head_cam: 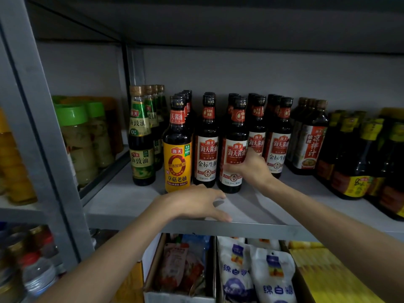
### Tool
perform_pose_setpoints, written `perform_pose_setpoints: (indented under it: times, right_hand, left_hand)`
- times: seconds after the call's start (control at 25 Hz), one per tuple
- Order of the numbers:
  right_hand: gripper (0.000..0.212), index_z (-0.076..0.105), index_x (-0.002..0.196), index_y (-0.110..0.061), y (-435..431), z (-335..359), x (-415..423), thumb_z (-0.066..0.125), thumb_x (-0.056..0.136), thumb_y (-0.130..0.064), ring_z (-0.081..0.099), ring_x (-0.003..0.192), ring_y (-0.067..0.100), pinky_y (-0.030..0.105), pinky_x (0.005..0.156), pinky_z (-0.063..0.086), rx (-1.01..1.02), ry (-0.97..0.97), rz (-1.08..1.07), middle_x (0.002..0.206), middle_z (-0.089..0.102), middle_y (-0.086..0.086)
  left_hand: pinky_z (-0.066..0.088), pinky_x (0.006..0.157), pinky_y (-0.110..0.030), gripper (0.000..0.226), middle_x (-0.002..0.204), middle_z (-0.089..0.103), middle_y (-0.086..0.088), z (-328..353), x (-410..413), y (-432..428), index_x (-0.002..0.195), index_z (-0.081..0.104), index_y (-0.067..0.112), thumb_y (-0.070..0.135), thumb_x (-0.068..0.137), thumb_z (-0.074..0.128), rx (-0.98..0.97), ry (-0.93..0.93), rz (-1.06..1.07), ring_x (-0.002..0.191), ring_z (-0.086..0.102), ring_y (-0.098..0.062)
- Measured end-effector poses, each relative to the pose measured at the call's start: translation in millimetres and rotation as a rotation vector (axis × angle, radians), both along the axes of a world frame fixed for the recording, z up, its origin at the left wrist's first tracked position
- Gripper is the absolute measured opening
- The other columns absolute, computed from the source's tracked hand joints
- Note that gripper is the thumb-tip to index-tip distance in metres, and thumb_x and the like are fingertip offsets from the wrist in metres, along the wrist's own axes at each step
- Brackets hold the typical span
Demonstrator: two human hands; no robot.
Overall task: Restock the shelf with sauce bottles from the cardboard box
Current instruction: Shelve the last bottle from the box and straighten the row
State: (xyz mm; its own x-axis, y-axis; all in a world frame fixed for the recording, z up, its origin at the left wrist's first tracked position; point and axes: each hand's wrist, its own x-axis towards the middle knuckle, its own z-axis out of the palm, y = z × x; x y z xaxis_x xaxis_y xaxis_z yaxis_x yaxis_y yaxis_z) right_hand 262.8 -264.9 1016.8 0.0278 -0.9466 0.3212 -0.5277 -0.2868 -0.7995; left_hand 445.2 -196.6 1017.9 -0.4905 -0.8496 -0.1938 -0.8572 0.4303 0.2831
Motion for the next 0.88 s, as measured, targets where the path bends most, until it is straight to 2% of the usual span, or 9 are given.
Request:
perform_pose_setpoints:
  times: [0.28, 0.4, 0.56, 0.68, 0.76, 0.8, 0.88]
  right_hand:
    - [0.062, 0.056, 0.126, -0.013, -13.4, -2.8, 3.9, 0.086, 0.072, -0.025, 0.069, 0.108, 0.02, 0.042, 0.098, 0.055, 0.004, 0.005, -0.014, 0.116, 0.072, 0.002]
    - [0.06, 0.055, 0.127, -0.012, -15.8, -2.9, 4.7, 0.085, 0.076, -0.024, 0.068, 0.109, 0.021, 0.038, 0.096, 0.054, 0.016, 0.006, -0.02, 0.117, 0.071, 0.003]
    - [0.064, 0.05, 0.128, -0.012, -16.6, -5.4, 5.3, 0.084, 0.075, -0.026, 0.068, 0.109, 0.021, 0.043, 0.098, 0.054, 0.018, 0.01, -0.027, 0.118, 0.07, 0.003]
    - [0.063, 0.047, 0.128, -0.01, -13.9, -5.7, 5.8, 0.083, 0.078, -0.024, 0.066, 0.11, 0.02, 0.04, 0.099, 0.052, 0.013, -0.006, -0.034, 0.12, 0.068, 0.003]
    - [0.066, 0.047, 0.128, -0.01, -11.6, -7.3, 5.0, 0.084, 0.076, -0.026, 0.064, 0.111, 0.019, 0.039, 0.099, 0.051, 0.05, -0.012, -0.042, 0.122, 0.066, 0.003]
    - [0.071, 0.047, 0.128, -0.01, -6.7, -7.5, 5.6, 0.087, 0.072, -0.03, 0.064, 0.112, 0.019, 0.038, 0.099, 0.051, 0.068, -0.017, -0.05, 0.123, 0.065, 0.003]
    - [0.087, 0.046, 0.127, -0.014, 0.6, -13.3, 6.5, 0.087, 0.059, -0.046, 0.062, 0.115, 0.021, 0.039, 0.1, 0.052, 0.023, -0.072, -0.138, 0.126, 0.059, 0.004]
  left_hand:
    - [0.042, 0.104, -0.037, 0.082, 0.151, 0.043, -0.01, -0.5, 1.5, 1.1, 0.151, 0.034, 0.03, 0.07, 0.082, 0.057, -0.007, 0.006, -0.008, 0.132, 0.046, -0.025]
    - [0.043, 0.104, -0.037, 0.082, 0.15, 0.045, -0.01, -3.1, 1.2, -0.4, 0.15, 0.036, 0.028, 0.07, 0.082, 0.057, -0.023, -0.004, -0.011, 0.132, 0.046, -0.024]
    - [0.043, 0.099, -0.035, 0.081, 0.148, 0.047, -0.01, -3.6, 1.3, -1.2, 0.15, 0.036, 0.029, 0.07, 0.082, 0.057, -0.03, -0.002, -0.019, 0.131, 0.046, -0.024]
    - [0.044, 0.1, -0.036, 0.08, 0.148, 0.047, -0.009, -4.7, 1.7, -1.5, 0.148, 0.038, 0.03, 0.07, 0.082, 0.057, -0.038, -0.016, -0.007, 0.131, 0.046, -0.024]
    - [0.047, 0.101, -0.038, 0.073, 0.143, 0.052, -0.007, -8.9, 4.6, 3.7, 0.143, 0.044, 0.031, 0.067, 0.082, 0.06, -0.072, 0.071, 0.017, 0.126, 0.052, -0.021]
    - [0.051, 0.097, -0.038, 0.063, 0.134, 0.06, -0.004, -11.8, 7.3, 9.1, 0.137, 0.051, 0.03, 0.061, 0.084, 0.063, -0.136, 0.179, 0.023, 0.117, 0.059, -0.016]
    - [0.057, 0.077, -0.028, 0.03, 0.101, 0.072, 0.005, -17.0, 16.8, 22.1, 0.115, 0.066, 0.023, 0.041, 0.092, 0.062, -0.408, 0.454, 0.012, 0.086, 0.068, -0.004]
